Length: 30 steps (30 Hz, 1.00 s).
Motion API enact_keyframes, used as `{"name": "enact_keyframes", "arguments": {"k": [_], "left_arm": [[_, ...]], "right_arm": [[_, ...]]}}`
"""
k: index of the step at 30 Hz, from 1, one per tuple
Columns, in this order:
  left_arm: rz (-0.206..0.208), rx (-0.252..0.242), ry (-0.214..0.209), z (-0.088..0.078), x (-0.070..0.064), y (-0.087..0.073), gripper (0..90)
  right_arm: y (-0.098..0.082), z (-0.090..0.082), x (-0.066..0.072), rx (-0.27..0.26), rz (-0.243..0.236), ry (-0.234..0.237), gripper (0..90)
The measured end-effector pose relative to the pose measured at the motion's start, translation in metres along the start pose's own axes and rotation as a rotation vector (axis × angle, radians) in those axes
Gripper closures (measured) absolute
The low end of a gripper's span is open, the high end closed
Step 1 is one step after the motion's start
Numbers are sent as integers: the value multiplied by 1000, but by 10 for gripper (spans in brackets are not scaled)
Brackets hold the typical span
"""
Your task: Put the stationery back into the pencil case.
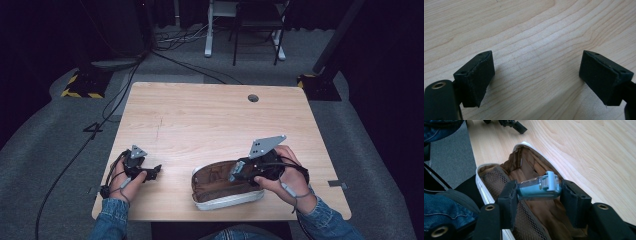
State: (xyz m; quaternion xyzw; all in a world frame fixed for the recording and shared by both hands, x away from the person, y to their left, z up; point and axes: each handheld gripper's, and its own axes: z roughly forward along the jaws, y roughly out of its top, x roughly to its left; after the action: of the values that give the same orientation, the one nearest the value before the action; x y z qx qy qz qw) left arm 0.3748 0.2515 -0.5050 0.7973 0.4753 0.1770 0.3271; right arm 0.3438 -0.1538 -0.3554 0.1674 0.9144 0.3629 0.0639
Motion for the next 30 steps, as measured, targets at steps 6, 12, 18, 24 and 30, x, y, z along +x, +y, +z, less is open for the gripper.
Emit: {"name": "enact_keyframes", "arguments": {"k": [6,12,18,24,30], "left_arm": [[-1,0,0,0,0,0,131],[0,0,0,0,0,0,131],[0,0,0,0,0,0,131],[0,0,0,0,0,0,131],[0,0,0,0,0,0,131]], "right_arm": [[0,12,4,16,-7,13,497],[-2,24,5,39,-13,15,497],[-3,33,7,59,-18,16,497],[-4,41,8,73,-20,19,497],[-5,48,10,74,-11,18,496]]}}
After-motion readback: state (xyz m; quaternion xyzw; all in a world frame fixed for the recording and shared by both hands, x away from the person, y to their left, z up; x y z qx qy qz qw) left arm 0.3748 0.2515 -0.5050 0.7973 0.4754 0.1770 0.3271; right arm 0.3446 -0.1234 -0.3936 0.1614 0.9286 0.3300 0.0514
